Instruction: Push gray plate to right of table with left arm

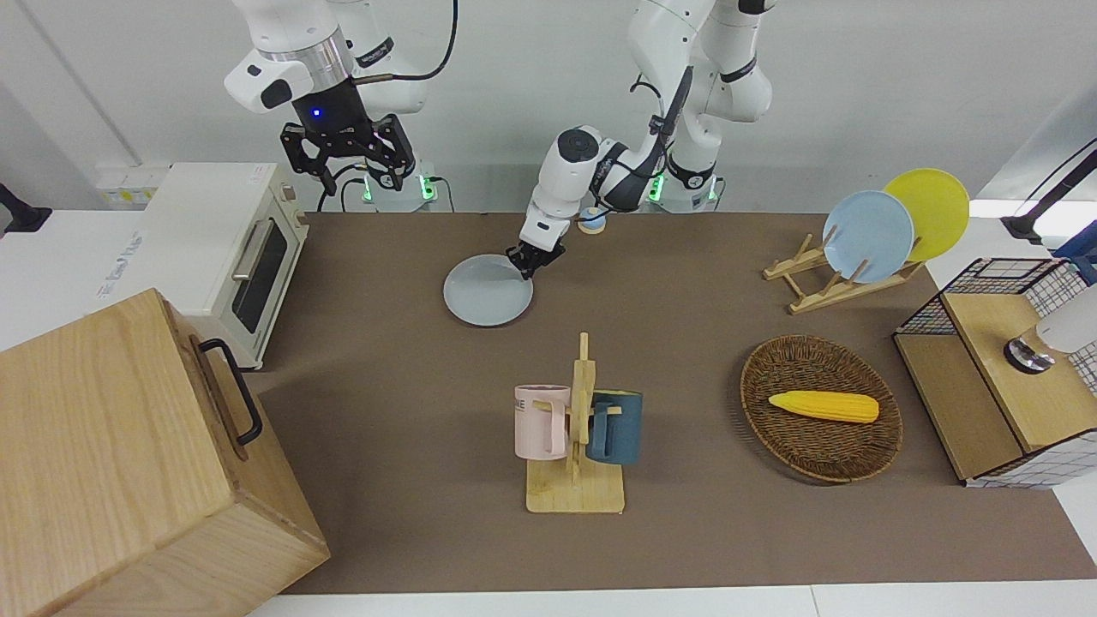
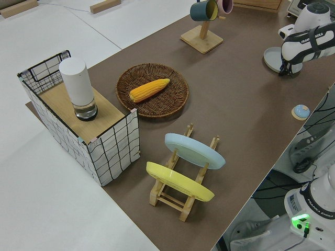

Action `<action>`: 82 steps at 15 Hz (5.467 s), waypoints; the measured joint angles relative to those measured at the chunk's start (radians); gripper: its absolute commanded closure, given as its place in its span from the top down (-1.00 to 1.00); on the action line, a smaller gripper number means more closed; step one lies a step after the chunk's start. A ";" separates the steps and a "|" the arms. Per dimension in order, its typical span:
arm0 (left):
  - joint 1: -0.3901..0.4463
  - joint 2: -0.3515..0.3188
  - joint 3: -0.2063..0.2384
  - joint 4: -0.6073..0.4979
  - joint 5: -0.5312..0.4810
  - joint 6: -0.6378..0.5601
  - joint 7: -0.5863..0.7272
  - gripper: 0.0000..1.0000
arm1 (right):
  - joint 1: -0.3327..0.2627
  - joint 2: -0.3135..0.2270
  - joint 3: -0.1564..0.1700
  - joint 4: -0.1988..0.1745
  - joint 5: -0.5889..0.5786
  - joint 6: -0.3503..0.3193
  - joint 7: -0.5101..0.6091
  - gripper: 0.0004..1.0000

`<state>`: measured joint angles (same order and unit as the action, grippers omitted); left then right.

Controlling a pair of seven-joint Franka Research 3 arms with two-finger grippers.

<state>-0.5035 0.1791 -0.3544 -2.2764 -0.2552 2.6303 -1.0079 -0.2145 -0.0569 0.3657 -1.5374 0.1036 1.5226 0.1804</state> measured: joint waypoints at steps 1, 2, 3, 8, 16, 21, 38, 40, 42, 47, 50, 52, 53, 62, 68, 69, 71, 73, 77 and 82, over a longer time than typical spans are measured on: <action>0.000 0.005 0.001 0.007 0.000 0.000 0.000 0.98 | 0.000 0.000 0.000 0.000 0.000 0.000 0.000 0.99; 0.000 0.006 0.004 0.011 0.000 -0.001 0.000 0.99 | 0.000 0.000 0.000 0.000 0.000 0.000 0.000 0.99; 0.000 0.006 0.009 0.020 0.012 -0.015 0.001 0.99 | 0.000 0.000 0.000 0.000 0.000 0.000 0.000 0.99; 0.136 -0.095 0.024 0.102 0.082 -0.344 0.251 0.99 | 0.000 0.000 0.000 0.000 0.000 0.000 0.000 0.99; 0.485 -0.265 0.032 0.102 0.088 -0.557 0.659 0.99 | 0.000 0.000 0.000 0.000 0.000 0.000 0.000 0.99; 0.591 -0.300 0.032 0.128 0.104 -0.571 0.741 0.99 | 0.000 0.000 0.000 0.000 0.000 0.000 0.000 0.99; 0.729 -0.302 0.048 0.387 0.157 -0.808 0.842 0.99 | 0.000 0.000 0.000 0.000 0.000 0.000 0.000 0.99; 0.732 -0.301 0.053 0.434 0.157 -0.853 0.842 0.99 | 0.000 0.000 0.000 0.000 0.000 0.000 0.000 0.99; 0.732 -0.301 0.056 0.475 0.157 -0.893 0.842 0.99 | 0.000 0.000 0.000 0.000 0.000 0.000 0.000 0.99; 0.655 -0.298 0.162 0.540 0.158 -0.982 0.842 0.99 | 0.000 0.000 0.000 0.000 0.000 0.000 0.000 0.99; 0.527 -0.298 0.318 0.589 0.158 -1.042 0.842 0.99 | 0.000 0.000 0.000 0.000 0.000 0.000 0.000 0.99; 0.463 -0.298 0.384 0.608 0.158 -1.074 0.842 0.99 | 0.000 0.000 0.000 0.000 0.000 0.000 0.000 0.99; 0.439 -0.298 0.407 0.612 0.158 -1.088 0.842 0.99 | 0.000 0.000 0.000 0.000 0.000 0.000 0.000 0.99; 0.401 -0.297 0.443 0.624 0.158 -1.134 0.842 0.99 | 0.000 0.000 0.000 0.000 0.000 0.000 0.000 0.99; 0.420 -0.297 0.434 0.627 0.158 -1.133 0.842 0.99 | 0.000 0.000 0.000 0.000 0.000 0.000 0.000 0.99; 0.431 -0.297 0.423 0.627 0.158 -1.133 0.842 0.99 | 0.000 0.000 0.000 0.000 0.000 0.000 0.000 0.99; 0.467 -0.296 0.381 0.627 0.158 -1.133 0.842 0.99 | 0.000 0.000 0.000 0.000 0.000 0.000 0.000 0.99; 0.486 -0.296 0.358 0.627 0.158 -1.133 0.842 0.99 | 0.000 0.000 0.000 0.000 0.000 0.000 0.000 0.99; 0.493 -0.296 0.354 0.627 0.158 -1.133 0.842 0.99 | 0.000 0.000 0.000 0.000 0.000 0.000 0.000 0.99; 0.495 -0.296 0.352 0.628 0.158 -1.133 0.842 0.99 | 0.000 0.000 0.000 0.000 0.000 0.000 0.000 0.99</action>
